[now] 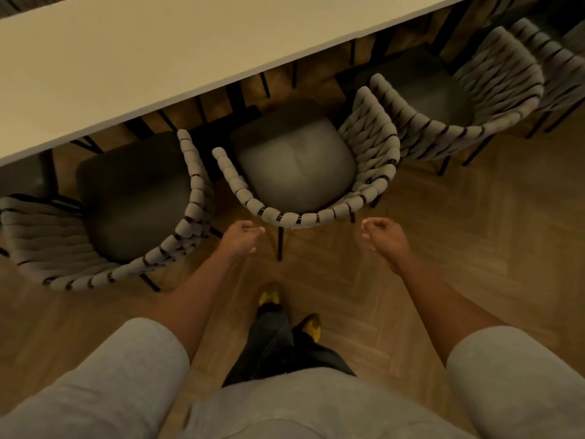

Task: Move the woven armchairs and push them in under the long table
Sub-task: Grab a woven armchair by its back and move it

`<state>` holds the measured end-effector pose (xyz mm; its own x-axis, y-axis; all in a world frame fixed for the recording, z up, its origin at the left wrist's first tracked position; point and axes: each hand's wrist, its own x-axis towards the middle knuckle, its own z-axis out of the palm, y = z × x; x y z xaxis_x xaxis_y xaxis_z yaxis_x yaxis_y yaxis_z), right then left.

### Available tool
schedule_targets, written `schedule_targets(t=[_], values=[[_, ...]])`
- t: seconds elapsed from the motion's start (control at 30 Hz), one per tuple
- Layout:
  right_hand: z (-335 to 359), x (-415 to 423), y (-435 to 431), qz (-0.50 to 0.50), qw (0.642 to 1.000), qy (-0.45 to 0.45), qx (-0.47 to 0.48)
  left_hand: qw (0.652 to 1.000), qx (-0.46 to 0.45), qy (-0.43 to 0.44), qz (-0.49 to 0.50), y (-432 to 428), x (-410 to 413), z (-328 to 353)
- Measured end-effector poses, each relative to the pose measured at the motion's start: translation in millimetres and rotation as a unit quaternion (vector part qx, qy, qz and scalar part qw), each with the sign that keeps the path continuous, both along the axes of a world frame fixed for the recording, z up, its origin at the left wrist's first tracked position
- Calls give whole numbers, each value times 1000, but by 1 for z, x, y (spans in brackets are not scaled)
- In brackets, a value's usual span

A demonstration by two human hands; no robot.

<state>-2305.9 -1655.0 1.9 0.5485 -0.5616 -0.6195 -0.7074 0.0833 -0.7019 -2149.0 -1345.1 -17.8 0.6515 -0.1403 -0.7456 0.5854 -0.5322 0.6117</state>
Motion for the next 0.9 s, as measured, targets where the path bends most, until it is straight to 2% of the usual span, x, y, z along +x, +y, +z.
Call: schedule_targets(t=[0.2, 0.4, 0.5, 0.67, 0.9], values=[[-15, 40, -48, 39, 999, 13, -33, 999, 33, 11, 41, -35, 30, -22], [-19, 88, -102, 94, 989, 43, -103, 984, 163, -9, 65, -67, 68, -37], [-14, 112, -128, 130, 978, 60, -152, 979, 185, -16, 85, -77, 81, -40], [-17, 161, -168, 142, 972, 66, -177, 969, 218, -31, 112, -81, 106, -42], [-43, 234, -226, 163, 961, 63, -215, 958, 242, -7, 155, -100, 123, -55]])
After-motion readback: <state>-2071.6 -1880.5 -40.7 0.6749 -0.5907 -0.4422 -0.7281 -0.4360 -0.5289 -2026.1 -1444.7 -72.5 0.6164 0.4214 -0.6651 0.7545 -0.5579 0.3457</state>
